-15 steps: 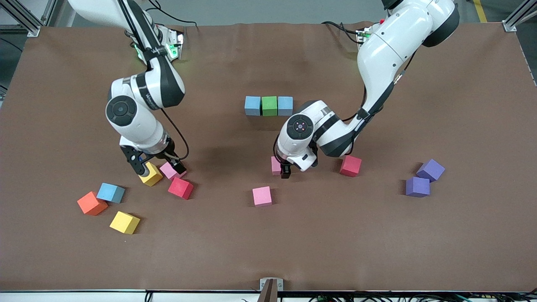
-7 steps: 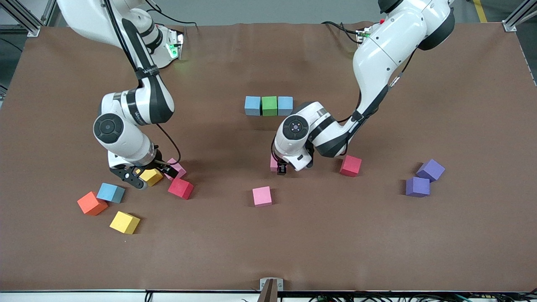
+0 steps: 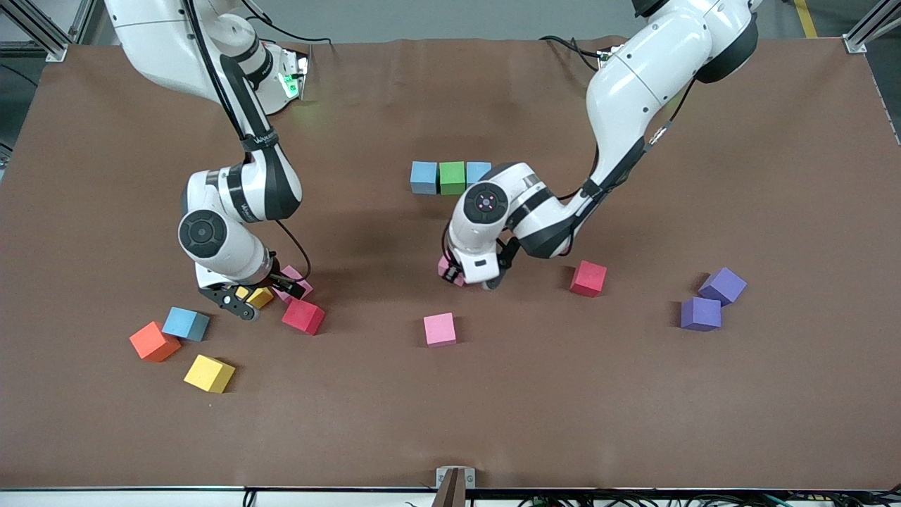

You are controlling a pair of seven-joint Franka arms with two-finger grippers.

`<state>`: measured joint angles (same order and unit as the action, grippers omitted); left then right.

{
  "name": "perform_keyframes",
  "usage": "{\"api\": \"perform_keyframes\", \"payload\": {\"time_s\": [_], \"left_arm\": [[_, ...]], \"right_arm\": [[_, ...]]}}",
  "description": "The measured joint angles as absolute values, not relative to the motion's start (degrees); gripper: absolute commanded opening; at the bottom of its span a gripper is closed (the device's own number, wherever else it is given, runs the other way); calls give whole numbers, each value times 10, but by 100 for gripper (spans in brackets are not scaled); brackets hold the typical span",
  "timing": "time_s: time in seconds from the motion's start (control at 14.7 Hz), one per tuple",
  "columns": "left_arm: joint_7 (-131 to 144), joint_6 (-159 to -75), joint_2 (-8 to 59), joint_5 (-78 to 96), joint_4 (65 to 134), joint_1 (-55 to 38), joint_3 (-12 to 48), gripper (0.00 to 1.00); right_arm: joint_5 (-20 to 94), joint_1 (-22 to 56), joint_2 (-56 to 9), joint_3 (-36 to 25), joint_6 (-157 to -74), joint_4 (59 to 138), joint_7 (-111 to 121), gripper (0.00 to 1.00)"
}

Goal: Arrange 11 blocks into digit 3
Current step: 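Carry the pink block toward the row with the left gripper while the right grasps pink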

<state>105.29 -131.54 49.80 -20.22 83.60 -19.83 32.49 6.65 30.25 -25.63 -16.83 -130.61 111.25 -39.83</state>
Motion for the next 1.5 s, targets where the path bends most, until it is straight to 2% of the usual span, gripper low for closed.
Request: {"api": "perform_keyframes", "payload": {"time_s": [0.41, 0.75, 1.5], "left_arm": [[832, -1308, 496, -215, 836, -253, 344, 20], [657, -1250, 496, -236, 836, -268, 344, 20], [632, -1245, 498, -257, 839, -305, 340, 20]], "right_arm": [[67, 302, -258, -168, -1298, 1124, -421, 100], [101, 290, -259, -169, -1299, 1127, -425, 100], [124, 287, -279, -167, -1331, 1125, -425, 100]]}}
